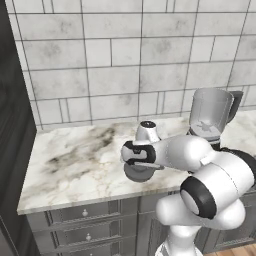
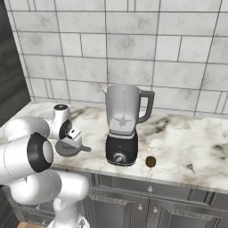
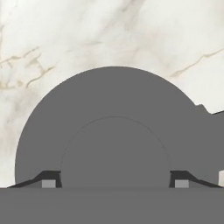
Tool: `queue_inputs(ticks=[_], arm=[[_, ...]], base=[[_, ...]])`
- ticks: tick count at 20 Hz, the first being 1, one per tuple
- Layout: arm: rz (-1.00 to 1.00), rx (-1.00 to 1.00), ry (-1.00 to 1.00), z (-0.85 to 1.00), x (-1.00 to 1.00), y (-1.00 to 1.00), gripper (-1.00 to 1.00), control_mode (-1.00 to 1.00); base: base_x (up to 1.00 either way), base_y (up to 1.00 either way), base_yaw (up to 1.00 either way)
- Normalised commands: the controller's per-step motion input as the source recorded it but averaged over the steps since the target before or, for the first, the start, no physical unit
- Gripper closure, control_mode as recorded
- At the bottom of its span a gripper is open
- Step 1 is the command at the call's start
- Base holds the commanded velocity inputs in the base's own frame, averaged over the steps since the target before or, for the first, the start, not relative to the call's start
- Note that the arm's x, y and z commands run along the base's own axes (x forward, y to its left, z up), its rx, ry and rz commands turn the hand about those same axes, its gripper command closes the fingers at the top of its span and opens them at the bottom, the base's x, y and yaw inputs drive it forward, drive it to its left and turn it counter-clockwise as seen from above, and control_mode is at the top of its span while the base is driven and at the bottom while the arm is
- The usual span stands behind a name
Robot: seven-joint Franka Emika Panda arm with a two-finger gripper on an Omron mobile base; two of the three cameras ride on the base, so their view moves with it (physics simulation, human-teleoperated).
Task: Open the blender lid, put the kiwi in the blender, close the lid, and start the blender.
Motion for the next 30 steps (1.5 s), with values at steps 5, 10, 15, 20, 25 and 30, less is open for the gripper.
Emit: queue_inputs(ticks=[5,10,15,20,25,30], arm=[[0.00,0.01,-0.06,-0.01,0.00,0.00,-1.00,-1.00],[0.00,0.00,-0.04,0.41,-0.09,0.00,-1.00,-1.00],[0.00,-0.01,-0.10,0.79,-0.23,-0.02,-1.00,-1.00],[0.00,0.00,-0.20,0.50,-0.81,-0.49,-1.00,-1.00],[0.00,0.00,-0.28,0.22,-0.99,-1.00,-1.00,-1.00],[0.00,-0.01,-0.24,0.15,-1.00,-1.00,-1.00,-1.00]], base=[[0.00,0.00,0.00],[0.00,0.00,0.00],[0.00,0.00,0.00],[0.00,0.00,0.00],[0.00,0.00,0.00],[0.00,0.00,0.00]])
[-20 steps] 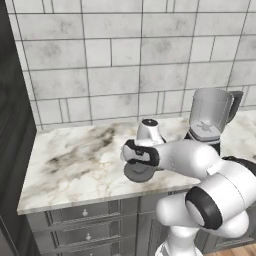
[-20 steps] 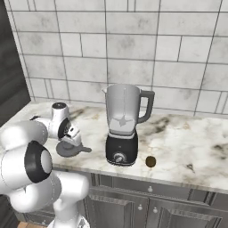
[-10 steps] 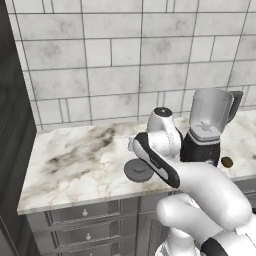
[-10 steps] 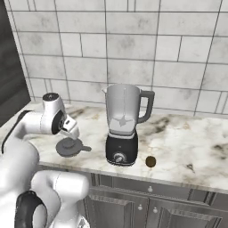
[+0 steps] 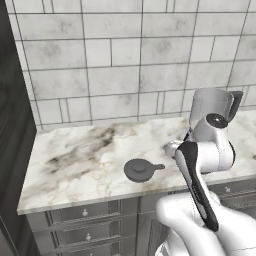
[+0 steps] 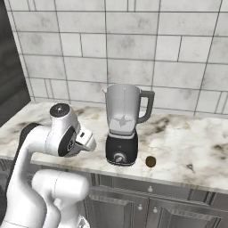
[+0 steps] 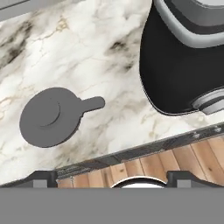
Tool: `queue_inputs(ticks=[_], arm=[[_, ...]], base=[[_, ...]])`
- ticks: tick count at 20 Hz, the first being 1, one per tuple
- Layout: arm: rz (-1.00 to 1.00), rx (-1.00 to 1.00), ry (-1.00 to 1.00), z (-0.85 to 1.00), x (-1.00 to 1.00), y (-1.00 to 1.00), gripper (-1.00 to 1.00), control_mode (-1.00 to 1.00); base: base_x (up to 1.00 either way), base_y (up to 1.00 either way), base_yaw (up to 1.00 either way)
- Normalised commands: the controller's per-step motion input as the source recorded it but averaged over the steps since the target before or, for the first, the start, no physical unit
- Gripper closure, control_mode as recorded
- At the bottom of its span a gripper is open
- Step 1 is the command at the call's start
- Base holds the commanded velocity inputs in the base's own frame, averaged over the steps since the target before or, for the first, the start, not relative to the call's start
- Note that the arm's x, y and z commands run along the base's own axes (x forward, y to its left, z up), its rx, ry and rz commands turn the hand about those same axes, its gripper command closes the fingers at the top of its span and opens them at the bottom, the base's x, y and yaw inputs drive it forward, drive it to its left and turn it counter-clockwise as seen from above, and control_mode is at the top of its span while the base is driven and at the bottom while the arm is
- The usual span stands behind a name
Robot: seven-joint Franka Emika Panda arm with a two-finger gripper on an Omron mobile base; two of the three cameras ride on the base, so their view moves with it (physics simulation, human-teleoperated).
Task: Open the blender lid, put the kiwi in the blender, close the lid, and start the blender.
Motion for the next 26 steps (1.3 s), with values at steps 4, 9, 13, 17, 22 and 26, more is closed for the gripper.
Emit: queue_inputs(ticks=[4,9,13,17,22,26], arm=[[0.00,-0.03,-0.19,0.19,-0.97,-1.00,-1.00,-1.00],[0.00,0.00,-0.09,-0.11,-0.81,-1.00,-1.00,-1.00],[0.05,-0.04,0.01,-0.71,-0.17,-1.00,-1.00,-1.00],[0.20,-0.04,-0.03,-0.42,0.00,-1.00,-1.00,-1.00],[0.21,-0.11,-0.03,-0.05,0.01,-0.90,-1.00,-1.00],[0.17,-0.11,0.00,0.00,0.23,-0.63,-1.00,-1.00]], base=[[0.00,0.00,0.00],[0.00,0.00,0.00],[0.00,0.00,0.00],[0.00,0.00,0.00],[0.00,0.00,0.00],[0.00,0.00,0.00]])
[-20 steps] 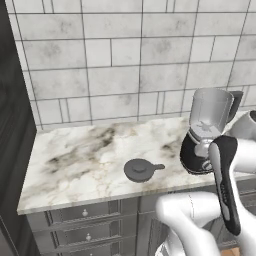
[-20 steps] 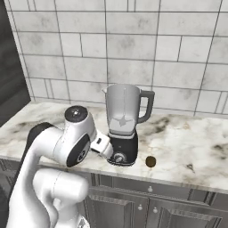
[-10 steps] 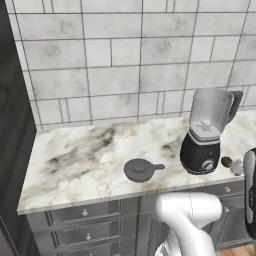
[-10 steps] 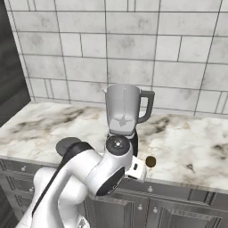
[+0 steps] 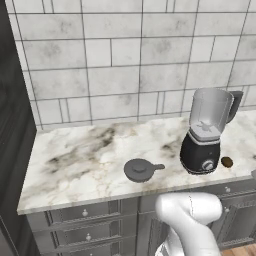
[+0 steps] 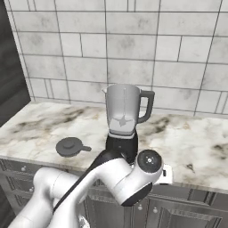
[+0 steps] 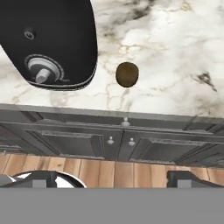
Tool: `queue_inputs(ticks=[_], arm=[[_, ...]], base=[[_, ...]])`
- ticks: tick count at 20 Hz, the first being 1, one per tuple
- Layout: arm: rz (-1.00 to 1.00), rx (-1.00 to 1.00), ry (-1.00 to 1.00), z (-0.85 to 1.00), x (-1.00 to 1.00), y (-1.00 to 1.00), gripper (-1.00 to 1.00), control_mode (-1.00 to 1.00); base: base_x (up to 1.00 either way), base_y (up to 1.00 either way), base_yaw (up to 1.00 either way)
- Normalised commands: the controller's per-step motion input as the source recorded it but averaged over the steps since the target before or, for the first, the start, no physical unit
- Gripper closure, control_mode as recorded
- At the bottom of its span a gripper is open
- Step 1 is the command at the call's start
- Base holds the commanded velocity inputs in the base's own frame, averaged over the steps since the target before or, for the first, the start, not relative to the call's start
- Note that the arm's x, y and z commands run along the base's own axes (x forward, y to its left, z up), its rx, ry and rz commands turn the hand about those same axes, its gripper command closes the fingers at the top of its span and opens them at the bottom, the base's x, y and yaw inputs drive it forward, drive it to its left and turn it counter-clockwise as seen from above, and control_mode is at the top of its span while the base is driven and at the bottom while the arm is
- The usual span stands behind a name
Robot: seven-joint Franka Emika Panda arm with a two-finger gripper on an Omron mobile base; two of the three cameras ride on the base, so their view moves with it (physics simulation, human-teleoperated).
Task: Open the blender lid, put the kiwi in the blender, close the lid, and start the blender.
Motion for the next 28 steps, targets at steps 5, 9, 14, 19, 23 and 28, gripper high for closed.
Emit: queue_inputs(ticks=[5,9,14,19,23,28], arm=[[0.13,-0.01,0.00,0.00,0.62,-0.12,-1.00,-1.00],[0.09,-0.01,0.00,-0.08,0.62,0.01,-1.00,-1.00],[0.00,-0.01,0.03,-0.15,0.49,0.00,-1.00,-1.00],[0.00,-0.02,0.05,-0.19,0.20,0.08,-1.00,-1.00],[0.00,-0.02,0.00,-0.18,0.05,0.15,-1.00,-1.00],[0.00,-0.01,-0.06,-0.09,0.00,0.22,-1.00,-1.00]], base=[[0.00,0.00,0.00],[0.00,0.00,0.00],[0.00,0.00,0.00],[0.00,0.00,0.00],[0.00,0.00,0.00],[0.00,0.00,0.00]])
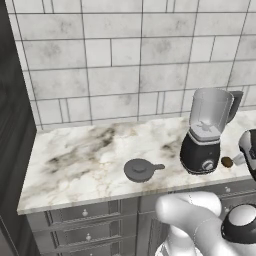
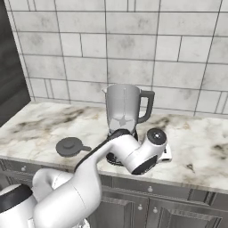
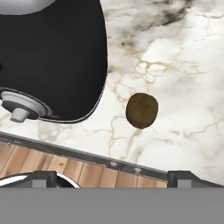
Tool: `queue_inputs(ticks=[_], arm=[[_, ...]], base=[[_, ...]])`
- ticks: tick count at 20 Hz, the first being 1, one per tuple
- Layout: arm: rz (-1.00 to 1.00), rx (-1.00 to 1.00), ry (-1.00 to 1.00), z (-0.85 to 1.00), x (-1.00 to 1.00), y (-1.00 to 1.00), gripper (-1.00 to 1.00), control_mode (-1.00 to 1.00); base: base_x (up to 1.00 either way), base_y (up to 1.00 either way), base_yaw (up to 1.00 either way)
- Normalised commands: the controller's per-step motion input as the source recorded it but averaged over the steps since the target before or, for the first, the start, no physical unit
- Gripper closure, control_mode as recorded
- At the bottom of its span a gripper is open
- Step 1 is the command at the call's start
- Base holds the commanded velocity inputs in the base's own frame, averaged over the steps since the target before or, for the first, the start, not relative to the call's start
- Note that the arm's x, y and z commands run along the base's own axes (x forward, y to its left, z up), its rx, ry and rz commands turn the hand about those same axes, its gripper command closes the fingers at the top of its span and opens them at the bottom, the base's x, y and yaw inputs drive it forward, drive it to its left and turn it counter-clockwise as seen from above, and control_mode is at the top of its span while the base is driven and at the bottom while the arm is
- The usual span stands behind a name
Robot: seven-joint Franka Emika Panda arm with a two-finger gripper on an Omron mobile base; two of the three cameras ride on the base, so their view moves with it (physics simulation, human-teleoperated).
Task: Open the blender lid, put the kiwi in the blender, close the lid, and start the blender.
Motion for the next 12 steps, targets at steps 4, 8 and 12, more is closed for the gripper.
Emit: queue_inputs(ticks=[4,8,12], arm=[[0.00,-0.03,-0.02,-0.06,0.11,0.03,-1.00,-1.00],[0.00,-0.03,0.00,-0.21,0.17,-0.05,-1.00,-1.00],[0.00,0.00,0.00,-0.12,0.15,-0.09,-1.00,-1.00]], base=[[0.00,0.00,0.00],[0.00,0.00,0.00],[0.00,0.00,0.00]])
